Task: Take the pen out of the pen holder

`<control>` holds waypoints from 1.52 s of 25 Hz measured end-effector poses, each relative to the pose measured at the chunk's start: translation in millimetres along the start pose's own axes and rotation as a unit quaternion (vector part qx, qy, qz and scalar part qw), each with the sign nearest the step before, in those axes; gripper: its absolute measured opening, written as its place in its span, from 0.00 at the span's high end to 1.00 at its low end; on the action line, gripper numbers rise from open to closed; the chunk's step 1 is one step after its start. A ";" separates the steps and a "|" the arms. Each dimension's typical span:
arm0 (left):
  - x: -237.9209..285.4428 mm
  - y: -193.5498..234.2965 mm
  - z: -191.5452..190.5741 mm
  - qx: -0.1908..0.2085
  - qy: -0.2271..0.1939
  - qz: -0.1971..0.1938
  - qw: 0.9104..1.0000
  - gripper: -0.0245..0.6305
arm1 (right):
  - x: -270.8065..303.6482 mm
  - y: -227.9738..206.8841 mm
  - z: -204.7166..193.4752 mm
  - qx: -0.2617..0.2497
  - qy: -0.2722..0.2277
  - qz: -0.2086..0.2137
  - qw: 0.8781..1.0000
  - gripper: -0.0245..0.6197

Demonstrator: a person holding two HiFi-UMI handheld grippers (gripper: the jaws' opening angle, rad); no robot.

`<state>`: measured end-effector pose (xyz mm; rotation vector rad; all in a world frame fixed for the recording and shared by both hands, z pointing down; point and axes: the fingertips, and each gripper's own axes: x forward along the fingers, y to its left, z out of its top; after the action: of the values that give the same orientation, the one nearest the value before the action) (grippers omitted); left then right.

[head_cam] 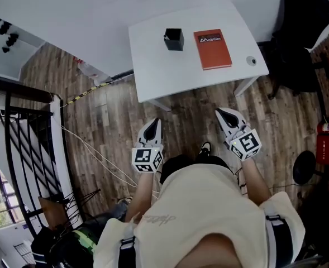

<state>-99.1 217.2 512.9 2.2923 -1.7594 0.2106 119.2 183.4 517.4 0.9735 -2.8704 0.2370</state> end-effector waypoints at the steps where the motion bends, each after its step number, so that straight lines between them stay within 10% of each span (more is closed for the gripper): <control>1: 1.3 0.9 -2.4 0.000 0.006 0.003 1.000 0.93 | 3.1 -2.0 -0.7 0.004 0.001 0.003 1.000 0.95; 10: 40.3 23.6 0.4 -0.009 0.019 0.011 1.000 0.93 | 33.7 -24.7 -14.8 0.025 0.028 0.017 0.999 0.95; 38: 253.6 109.7 73.8 0.029 -0.004 -0.125 0.992 0.93 | 197.0 -124.1 68.9 -0.006 0.031 -0.077 0.997 0.95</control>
<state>-140.7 -65.7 519.5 2.5289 -1.4685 0.2065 36.2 -43.4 492.6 1.1559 -2.7219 0.2309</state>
